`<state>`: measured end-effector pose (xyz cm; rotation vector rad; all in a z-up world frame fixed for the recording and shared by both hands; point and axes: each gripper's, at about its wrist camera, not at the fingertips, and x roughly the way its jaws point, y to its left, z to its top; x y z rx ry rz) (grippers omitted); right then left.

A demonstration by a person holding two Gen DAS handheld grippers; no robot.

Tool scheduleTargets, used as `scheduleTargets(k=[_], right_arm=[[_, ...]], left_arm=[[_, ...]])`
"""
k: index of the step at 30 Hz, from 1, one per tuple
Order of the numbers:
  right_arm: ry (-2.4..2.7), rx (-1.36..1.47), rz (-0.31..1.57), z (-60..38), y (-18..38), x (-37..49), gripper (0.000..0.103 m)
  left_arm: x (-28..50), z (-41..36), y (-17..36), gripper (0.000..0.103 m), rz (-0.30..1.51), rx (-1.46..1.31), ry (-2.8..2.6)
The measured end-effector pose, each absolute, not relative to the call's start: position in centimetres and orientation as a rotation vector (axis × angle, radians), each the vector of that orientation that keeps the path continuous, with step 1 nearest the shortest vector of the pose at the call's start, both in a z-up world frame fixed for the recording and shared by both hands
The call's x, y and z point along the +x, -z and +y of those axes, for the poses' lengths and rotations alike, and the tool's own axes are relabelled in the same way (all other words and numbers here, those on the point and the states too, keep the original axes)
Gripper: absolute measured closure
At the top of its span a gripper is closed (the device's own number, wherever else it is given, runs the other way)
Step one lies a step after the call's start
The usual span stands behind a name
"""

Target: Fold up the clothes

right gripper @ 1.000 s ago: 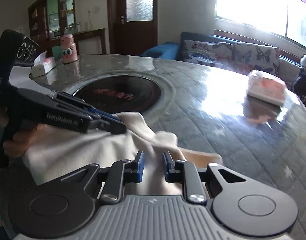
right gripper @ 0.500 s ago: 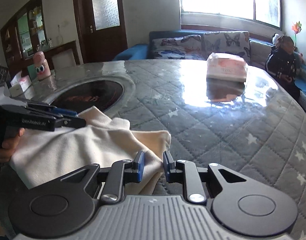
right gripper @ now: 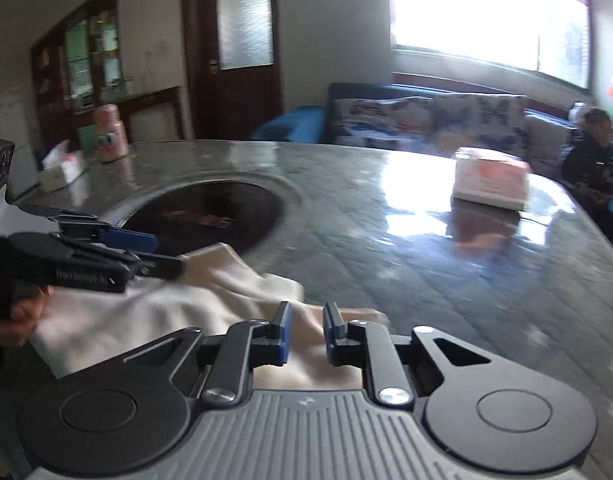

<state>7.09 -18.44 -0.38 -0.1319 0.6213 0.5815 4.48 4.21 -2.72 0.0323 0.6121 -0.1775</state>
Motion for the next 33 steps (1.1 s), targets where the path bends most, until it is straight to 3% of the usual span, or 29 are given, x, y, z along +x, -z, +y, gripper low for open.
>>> scheduleTargets(k=[5,14,21,33], right_arm=[[-0.583,-0.158,0.671,-17.0,1.7,9.2,0.094],[-0.730,-0.182,0.664,-13.5,-0.6,9.5,0.092],[-0.783,-0.225,0.728,-9.4,1.7,12.0,0.089],[-0.716,-0.211,0.671,-14.2,-0.4,6.8,0.088]], left_arm=[[4.1,5.3,3.0,0.048,0.635,0.024,0.151],[3.2,6.1,3.2,0.048,0.636,0.000,0.138],[2.2,6.9,3.5,0.048,0.638,-0.021,0.126],[0.5,6.5,1.6,0.049,0.580,-0.088,0.201]])
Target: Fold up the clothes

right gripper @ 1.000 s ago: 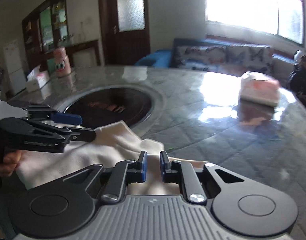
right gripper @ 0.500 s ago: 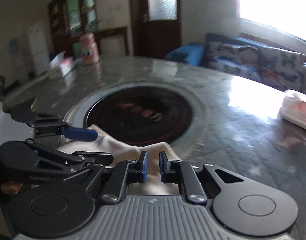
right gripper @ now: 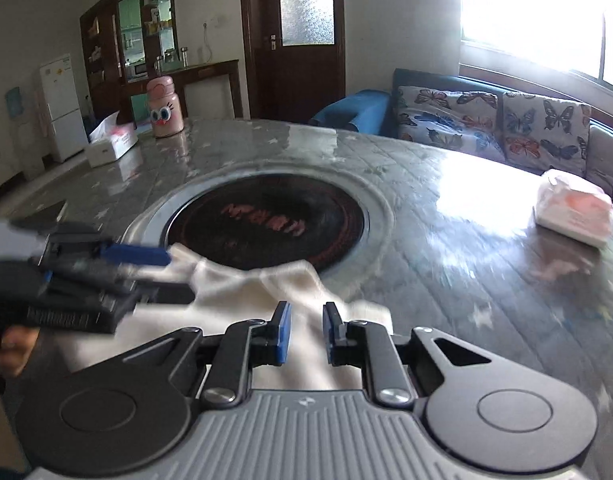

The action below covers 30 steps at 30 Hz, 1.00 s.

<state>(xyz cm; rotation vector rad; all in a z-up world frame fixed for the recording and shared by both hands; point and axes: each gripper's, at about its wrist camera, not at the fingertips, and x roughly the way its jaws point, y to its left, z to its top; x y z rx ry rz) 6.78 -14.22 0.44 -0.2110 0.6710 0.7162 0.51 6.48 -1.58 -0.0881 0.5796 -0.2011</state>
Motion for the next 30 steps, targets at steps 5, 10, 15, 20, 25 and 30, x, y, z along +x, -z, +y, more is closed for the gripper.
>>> scheduleTargets(k=[5,10,15,20,25,30], right_arm=[[-0.659,-0.202,0.669,-15.9,0.8,5.2,0.088],[-0.580,-0.204,0.627,-17.8,1.0,4.1,0.088],[-0.586,-0.203,0.602,-18.8,1.0,2.5,0.088],[-0.525,-0.193,0.617,-20.5,1.6,2.2,0.088],[-0.511,-0.220,0.548,-20.8,0.2,0.4,0.088],[-0.537,-0.230,0.565,-20.8,0.7,-0.9,0.088]], left_arm=[[-0.2,4.9,2.1,0.049,0.585,-0.051,0.260],[-0.4,4.9,3.2,0.049,0.613,-0.011,0.241],[-0.9,4.8,3.3,0.049,0.593,0.030,0.219],[-1.4,5.4,3.2,0.049,0.591,0.057,0.195],[-3.0,5.6,2.3,0.049,0.568,0.051,0.193],[-4.8,4.9,2.1,0.049,0.549,0.067,0.224]])
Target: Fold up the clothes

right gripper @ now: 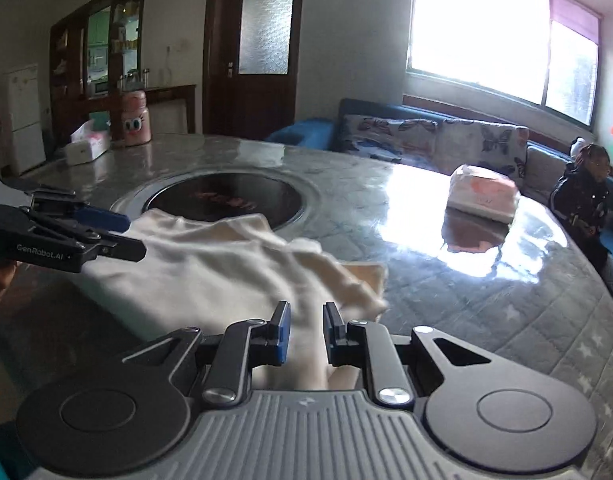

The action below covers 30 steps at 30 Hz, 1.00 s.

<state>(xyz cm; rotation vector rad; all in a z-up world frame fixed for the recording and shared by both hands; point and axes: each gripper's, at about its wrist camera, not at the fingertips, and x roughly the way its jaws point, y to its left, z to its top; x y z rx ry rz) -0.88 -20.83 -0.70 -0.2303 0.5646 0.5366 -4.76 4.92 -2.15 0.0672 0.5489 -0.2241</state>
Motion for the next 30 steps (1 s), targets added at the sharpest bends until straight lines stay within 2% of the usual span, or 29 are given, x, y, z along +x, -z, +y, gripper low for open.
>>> scheduleTargets(k=[5,14,22,27,30], right_arm=[[-0.533,-0.236,0.592,-21.3,1.5,-1.7,0.087],[-0.646,-0.241,0.513,-19.0,-0.8,-2.2,0.087],[-0.710,-0.278,0.569,-16.6,1.7,-2.6,0.087],[-0.722,-0.272,0.548,-16.7,0.5,-3.0,0.087],[-0.739,-0.263,0.533,-16.3,0.2,-3.0,0.084]], left_arm=[[-5.5,5.4,3.3,0.050,0.574,0.100,0.216],[-6.8,6.6,2.0,0.052,0.539,0.072,0.170],[-7.3,8.5,3.2,0.050,0.599,0.028,0.088],[-7.8,9.0,2.6,0.051,0.593,0.006,0.076],[-7.7,9.0,2.1,0.051,0.580,-0.014,0.075]])
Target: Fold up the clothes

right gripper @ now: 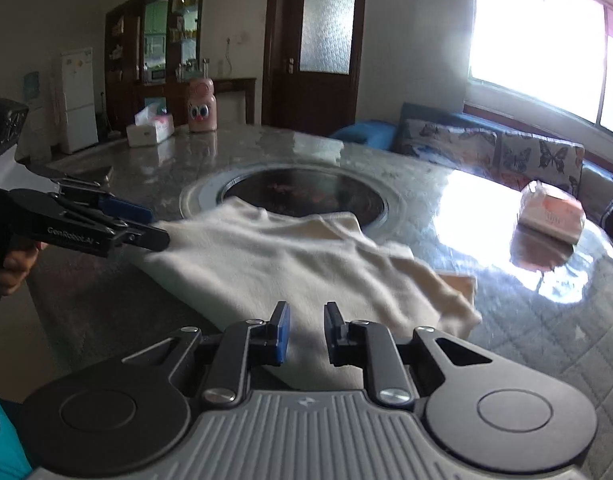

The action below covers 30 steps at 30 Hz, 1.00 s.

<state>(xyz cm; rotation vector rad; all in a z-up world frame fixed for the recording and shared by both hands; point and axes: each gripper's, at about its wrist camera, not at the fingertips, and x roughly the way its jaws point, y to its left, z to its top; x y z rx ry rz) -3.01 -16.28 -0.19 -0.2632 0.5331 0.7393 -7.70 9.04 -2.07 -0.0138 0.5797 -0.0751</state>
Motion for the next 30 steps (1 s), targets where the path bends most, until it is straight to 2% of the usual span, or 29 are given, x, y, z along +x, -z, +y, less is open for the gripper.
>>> scheduleTargets(k=[6,11,17,24,30], right_arm=[[-0.781,-0.263,0.574,-15.1,1.3,-2.8,0.084],[-0.768,-0.212,0.573,-16.4,0.2,-2.2,0.083],[-0.627,-0.189,0.567,-18.9,-0.5,1.9,0.083],[-0.524,-0.144,0.663,-21.1,2.2,6.7,0.084],[-0.568,-0.187,0.615,-19.8,0.5,6.9,0.083]], left_arm=[[-7.1,9.7,2.9,0.049,0.628,-0.028,0.046],[-7.2,9.5,2.2,0.049,0.623,-0.025,0.053],[-6.7,9.3,1.7,0.043,0.607,-0.026,0.053],[-6.2,9.8,2.4,0.040,0.631,-0.022,0.036],[-5.8,9.6,1.9,0.037,0.614,-0.013,0.035]])
